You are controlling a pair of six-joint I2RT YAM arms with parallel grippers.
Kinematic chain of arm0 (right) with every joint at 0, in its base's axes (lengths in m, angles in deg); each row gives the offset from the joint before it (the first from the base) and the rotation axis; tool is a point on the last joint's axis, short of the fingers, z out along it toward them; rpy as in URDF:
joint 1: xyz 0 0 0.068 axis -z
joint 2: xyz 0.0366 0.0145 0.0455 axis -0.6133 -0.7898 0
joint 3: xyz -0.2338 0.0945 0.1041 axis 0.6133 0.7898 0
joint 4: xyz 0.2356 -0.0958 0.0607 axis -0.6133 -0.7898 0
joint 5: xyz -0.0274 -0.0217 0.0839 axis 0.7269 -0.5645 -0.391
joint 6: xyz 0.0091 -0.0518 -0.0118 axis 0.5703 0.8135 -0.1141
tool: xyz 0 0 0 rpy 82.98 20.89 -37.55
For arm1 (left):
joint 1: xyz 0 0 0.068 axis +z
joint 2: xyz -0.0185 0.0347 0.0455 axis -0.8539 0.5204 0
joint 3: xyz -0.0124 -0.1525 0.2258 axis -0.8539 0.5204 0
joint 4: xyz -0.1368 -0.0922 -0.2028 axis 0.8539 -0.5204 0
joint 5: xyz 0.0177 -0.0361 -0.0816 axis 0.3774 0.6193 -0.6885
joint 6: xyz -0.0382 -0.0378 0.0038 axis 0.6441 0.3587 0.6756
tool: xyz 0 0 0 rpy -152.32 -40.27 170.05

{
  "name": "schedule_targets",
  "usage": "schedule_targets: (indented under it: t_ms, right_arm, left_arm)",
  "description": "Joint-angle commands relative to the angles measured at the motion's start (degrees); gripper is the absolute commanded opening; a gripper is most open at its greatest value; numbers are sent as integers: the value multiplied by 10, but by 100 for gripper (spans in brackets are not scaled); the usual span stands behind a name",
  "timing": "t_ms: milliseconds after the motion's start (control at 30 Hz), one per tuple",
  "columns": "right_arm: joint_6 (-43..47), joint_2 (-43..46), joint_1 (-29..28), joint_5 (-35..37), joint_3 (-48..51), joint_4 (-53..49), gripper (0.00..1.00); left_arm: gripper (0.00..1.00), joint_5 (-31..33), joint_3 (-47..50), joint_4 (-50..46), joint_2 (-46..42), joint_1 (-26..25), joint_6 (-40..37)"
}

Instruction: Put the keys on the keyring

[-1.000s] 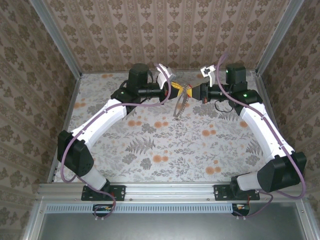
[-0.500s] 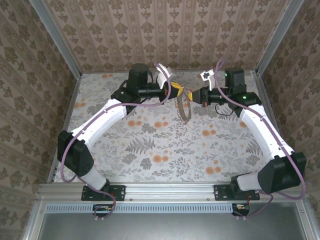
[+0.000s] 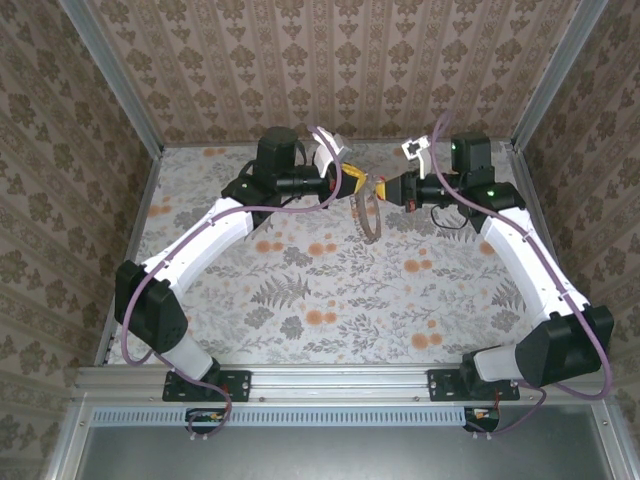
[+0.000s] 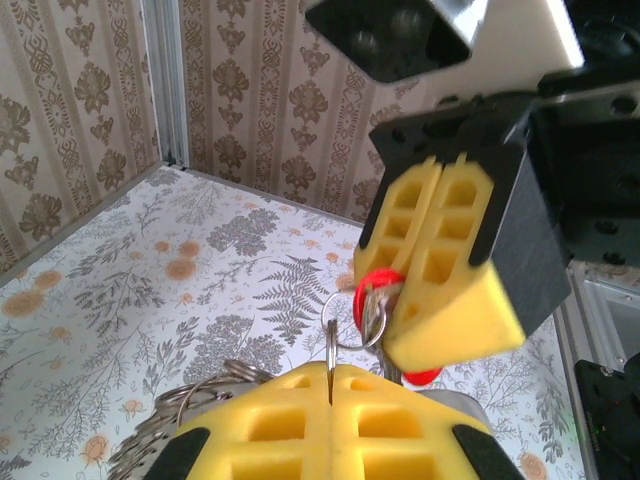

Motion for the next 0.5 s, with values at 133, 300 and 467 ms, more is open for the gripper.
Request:
schedule_targets:
  t_ms: [133, 300, 467]
  right_arm:
    - [9, -12, 3, -26, -64, -14, 0]
    - [9, -12, 2, -36, -73, -16, 0]
    - [14, -12, -2, -41, -67, -21, 0]
  left_arm:
    - [0, -15, -25, 6, -5, 4, 1]
    - [0, -16, -29, 1, -3, 3, -1]
    - [0, -14, -31, 3, -3, 3, 0]
